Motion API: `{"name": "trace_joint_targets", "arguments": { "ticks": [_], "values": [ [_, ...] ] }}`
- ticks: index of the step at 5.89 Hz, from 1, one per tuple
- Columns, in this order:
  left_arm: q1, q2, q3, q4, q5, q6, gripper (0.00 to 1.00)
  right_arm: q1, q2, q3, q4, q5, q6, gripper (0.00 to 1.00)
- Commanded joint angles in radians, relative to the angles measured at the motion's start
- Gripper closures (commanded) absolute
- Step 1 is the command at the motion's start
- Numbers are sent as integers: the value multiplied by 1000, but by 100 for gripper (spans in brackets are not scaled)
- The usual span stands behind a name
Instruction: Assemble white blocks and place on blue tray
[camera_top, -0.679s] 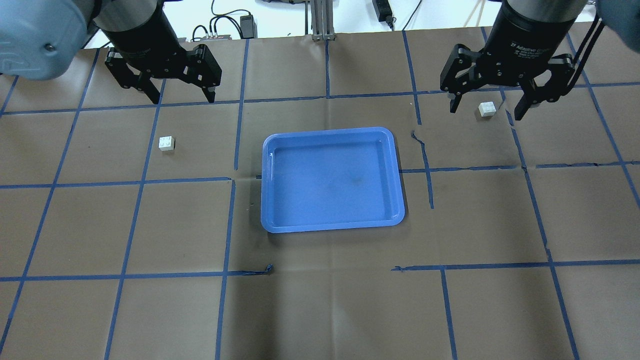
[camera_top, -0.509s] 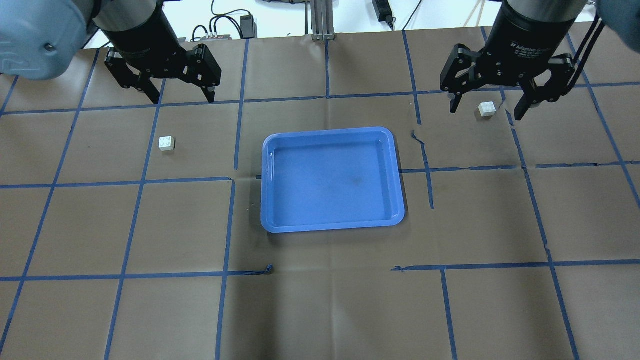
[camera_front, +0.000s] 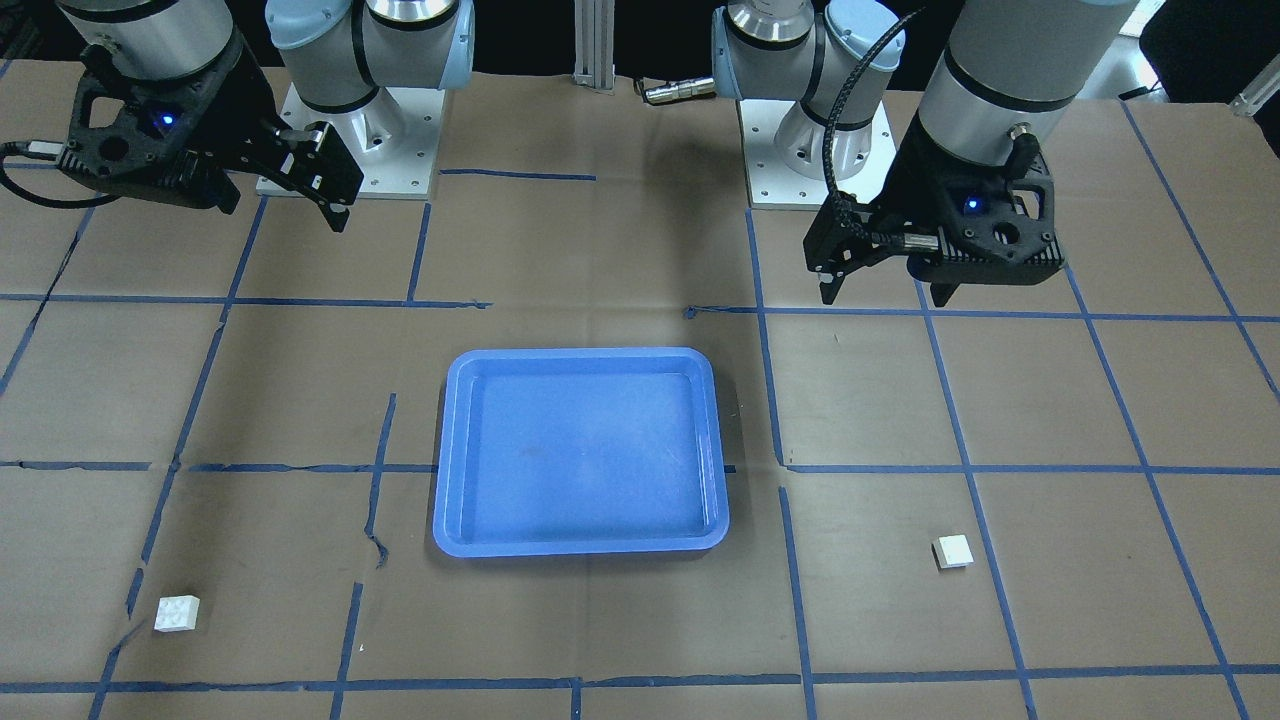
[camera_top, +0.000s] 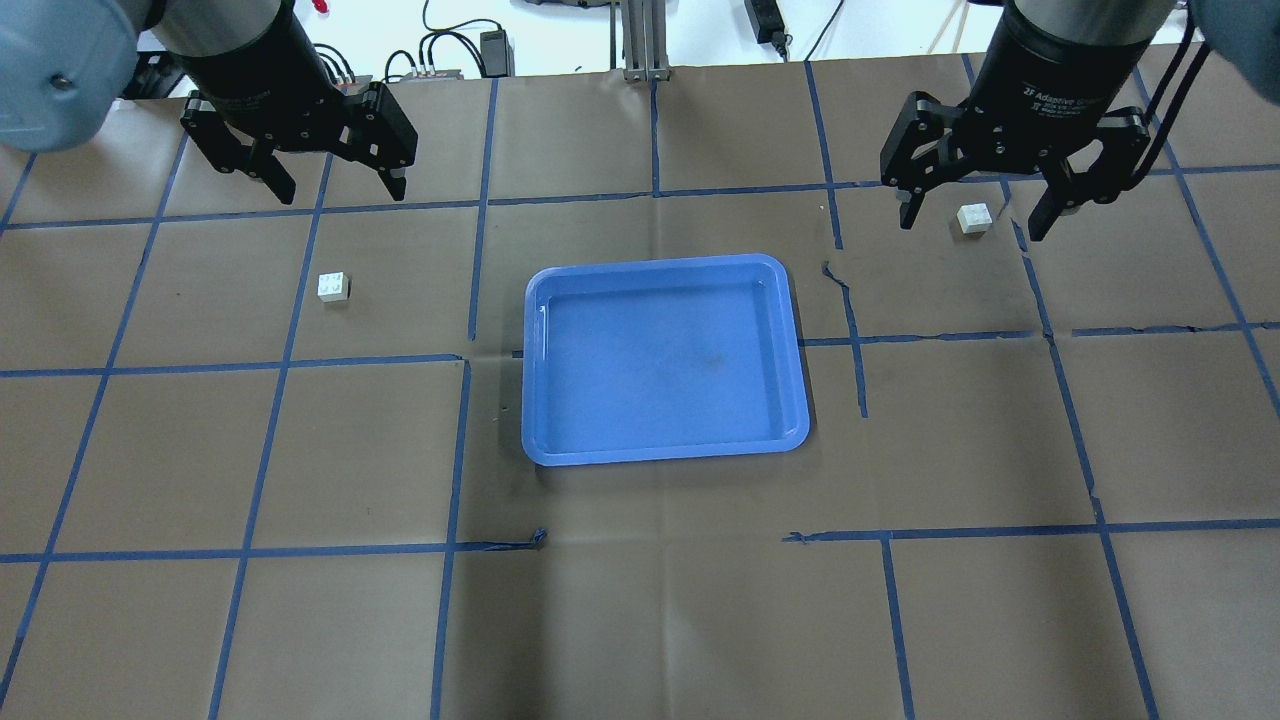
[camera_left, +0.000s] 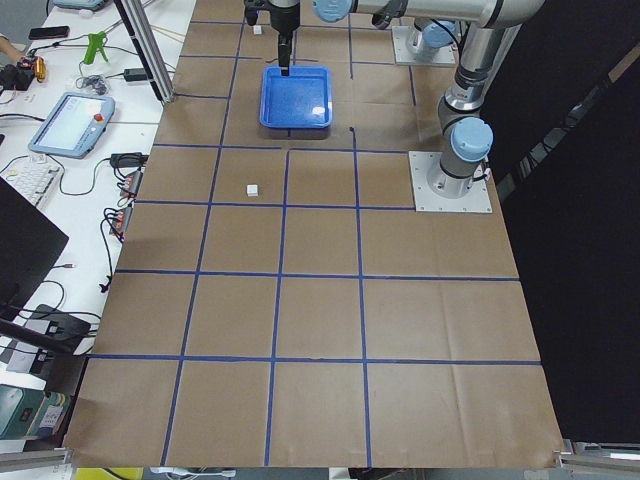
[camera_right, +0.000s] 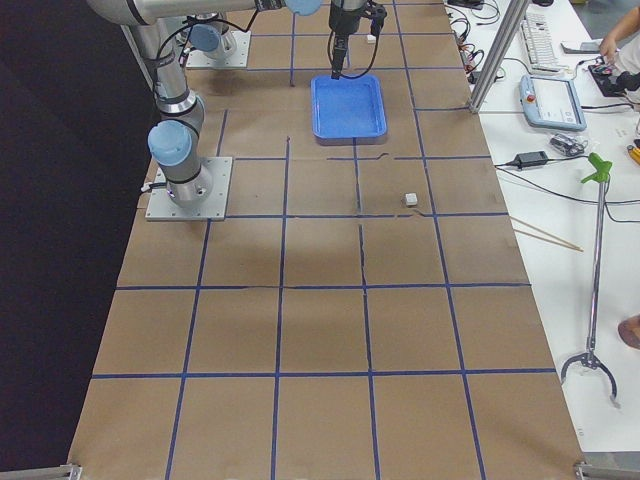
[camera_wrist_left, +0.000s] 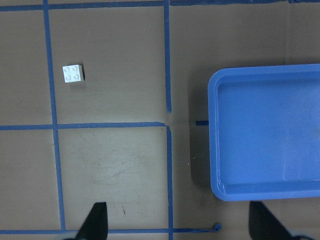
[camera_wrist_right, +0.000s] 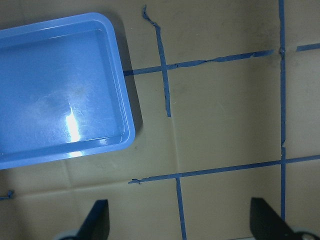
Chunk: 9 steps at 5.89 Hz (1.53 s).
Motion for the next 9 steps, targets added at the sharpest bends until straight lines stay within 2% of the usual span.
{"name": "trace_joint_targets", "arguments": {
  "ticks": [1,2,3,4,5,6,7,8,9],
  "values": [
    [182,18,-47,-1,1,115,1,-7,-4,0,-1,-4,-210,0],
    [296,-21,-45,8,-6,168,1,-12,-5,0,-1,-4,-360,0],
    [306,-90,-29,40,-3,170,1,-20,-5,0,-4,-6,-551,0],
    [306,-168,-27,147,-8,168,1,-52,-1,0,-7,-4,-693,0],
    [300,-268,-42,312,-9,159,1,-119,4,0,-27,-7,-952,0],
    [294,-333,-44,391,-15,151,1,-174,50,-3,-121,-8,-1242,0],
    [273,-370,-47,437,-19,115,1,-182,100,-18,-204,-9,-1565,0],
    [254,-435,-49,518,-44,96,1,-184,134,-31,-251,-6,-1769,0],
    [231,-483,-49,563,-55,89,1,-210,183,-88,-254,2,-1876,0]
  ]
}}
